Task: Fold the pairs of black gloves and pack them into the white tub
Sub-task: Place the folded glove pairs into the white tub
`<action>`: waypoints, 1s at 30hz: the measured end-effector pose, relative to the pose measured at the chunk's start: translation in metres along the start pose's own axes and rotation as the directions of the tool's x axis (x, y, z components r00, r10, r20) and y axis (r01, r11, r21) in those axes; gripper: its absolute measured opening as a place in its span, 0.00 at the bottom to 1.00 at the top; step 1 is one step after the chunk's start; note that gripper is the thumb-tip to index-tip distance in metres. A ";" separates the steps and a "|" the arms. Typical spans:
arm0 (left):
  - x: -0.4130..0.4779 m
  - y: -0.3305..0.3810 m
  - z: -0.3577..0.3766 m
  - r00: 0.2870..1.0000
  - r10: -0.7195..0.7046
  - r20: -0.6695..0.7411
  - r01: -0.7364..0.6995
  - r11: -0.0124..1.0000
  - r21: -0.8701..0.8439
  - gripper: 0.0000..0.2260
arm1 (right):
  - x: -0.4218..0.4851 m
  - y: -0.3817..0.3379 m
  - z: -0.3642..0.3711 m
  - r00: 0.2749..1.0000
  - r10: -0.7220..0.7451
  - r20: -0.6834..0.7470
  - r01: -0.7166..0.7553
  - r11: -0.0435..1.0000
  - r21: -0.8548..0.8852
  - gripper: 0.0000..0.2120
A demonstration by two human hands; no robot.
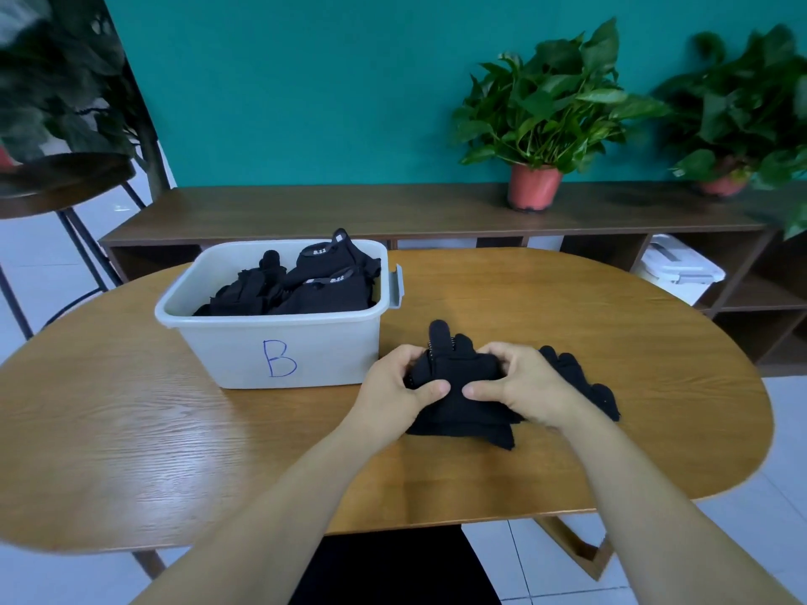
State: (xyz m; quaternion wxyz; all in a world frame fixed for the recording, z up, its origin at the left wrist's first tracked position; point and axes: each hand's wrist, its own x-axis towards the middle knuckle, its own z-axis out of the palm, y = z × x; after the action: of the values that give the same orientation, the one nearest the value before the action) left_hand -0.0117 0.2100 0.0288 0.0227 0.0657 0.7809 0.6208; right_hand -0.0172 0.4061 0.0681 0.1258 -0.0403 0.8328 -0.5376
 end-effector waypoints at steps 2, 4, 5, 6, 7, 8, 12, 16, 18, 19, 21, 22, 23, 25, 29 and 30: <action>0.001 0.026 -0.005 0.999 0.038 0.014 -0.037 0.999 -0.022 0.14 | -0.009 -0.025 -0.012 0.999 -0.032 -0.017 0.032 0.999 0.002 0.13; 0.004 0.056 -0.015 0.997 0.082 0.010 -0.081 0.996 -0.041 0.15 | -0.015 -0.054 -0.022 0.996 -0.074 -0.040 0.074 0.997 0.007 0.13; 0.006 0.071 -0.022 0.995 0.101 0.004 -0.101 0.994 -0.038 0.14 | -0.016 -0.070 -0.026 0.994 -0.097 -0.047 0.097 0.995 0.004 0.13; 0.008 0.087 -0.031 0.993 0.121 0.002 -0.121 0.992 -0.032 0.12 | -0.016 -0.088 -0.029 0.991 -0.124 -0.051 0.123 0.992 -0.012 0.13; 0.011 0.103 -0.042 0.991 0.136 0.001 -0.136 0.990 -0.028 0.11 | -0.014 -0.106 -0.031 0.986 -0.155 -0.055 0.153 0.988 -0.034 0.13; 0.013 0.117 -0.055 0.989 0.150 0.000 -0.150 0.988 -0.026 0.11 | -0.011 -0.124 -0.031 0.981 -0.186 -0.059 0.183 0.982 -0.050 0.13; 0.027 0.161 -0.115 0.982 0.179 -0.063 -0.178 0.984 0.029 0.09 | 0.016 -0.191 -0.016 0.958 -0.286 -0.031 0.283 0.956 -0.075 0.10; 0.044 0.170 -0.184 0.987 0.116 -0.114 -0.113 0.993 0.028 0.07 | 0.062 -0.238 0.026 0.951 -0.309 0.013 0.309 0.951 -0.018 0.09; 0.052 0.164 -0.216 0.988 0.068 -0.140 -0.065 0.998 0.028 0.08 | 0.090 -0.250 0.052 0.954 -0.297 0.045 0.296 0.955 0.021 0.10; 0.055 0.158 -0.231 0.987 0.047 -0.155 -0.041 0.998 0.043 0.08 | 0.103 -0.253 0.066 0.955 -0.289 0.062 0.288 0.957 0.027 0.10; 0.058 0.143 -0.255 0.983 0.003 -0.184 0.015 0.995 0.096 0.10 | 0.126 -0.254 0.092 0.959 -0.269 0.089 0.270 0.963 -0.001 0.11; 0.058 0.134 -0.264 0.980 -0.025 -0.196 0.049 0.992 0.116 0.10 | 0.135 -0.252 0.105 0.962 -0.252 0.104 0.255 0.967 -0.018 0.11; 0.057 0.123 -0.272 0.977 -0.061 -0.204 0.089 0.987 0.131 0.10 | 0.142 -0.247 0.118 0.965 -0.232 0.120 0.237 0.971 -0.028 0.11; 0.055 0.104 -0.284 0.967 -0.153 -0.204 0.186 0.970 0.154 0.11 | 0.154 -0.235 0.138 0.971 -0.180 0.160 0.189 0.981 -0.042 0.09; 0.040 0.091 -0.293 0.944 -0.303 -0.133 0.330 0.890 0.314 0.14 | 0.161 -0.211 0.164 0.961 -0.068 0.268 0.096 0.991 -0.092 0.08; 0.037 0.090 -0.293 0.945 -0.300 -0.130 0.327 0.871 0.366 0.15 | 0.161 -0.206 0.169 0.957 -0.051 0.286 0.083 0.992 -0.100 0.08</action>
State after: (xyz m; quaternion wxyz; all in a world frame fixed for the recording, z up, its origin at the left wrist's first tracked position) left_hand -0.0762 -0.0490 0.1848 0.0828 -0.0800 0.8875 0.4463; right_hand -0.1442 0.1374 0.1615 0.2229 -0.1520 0.8328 -0.4833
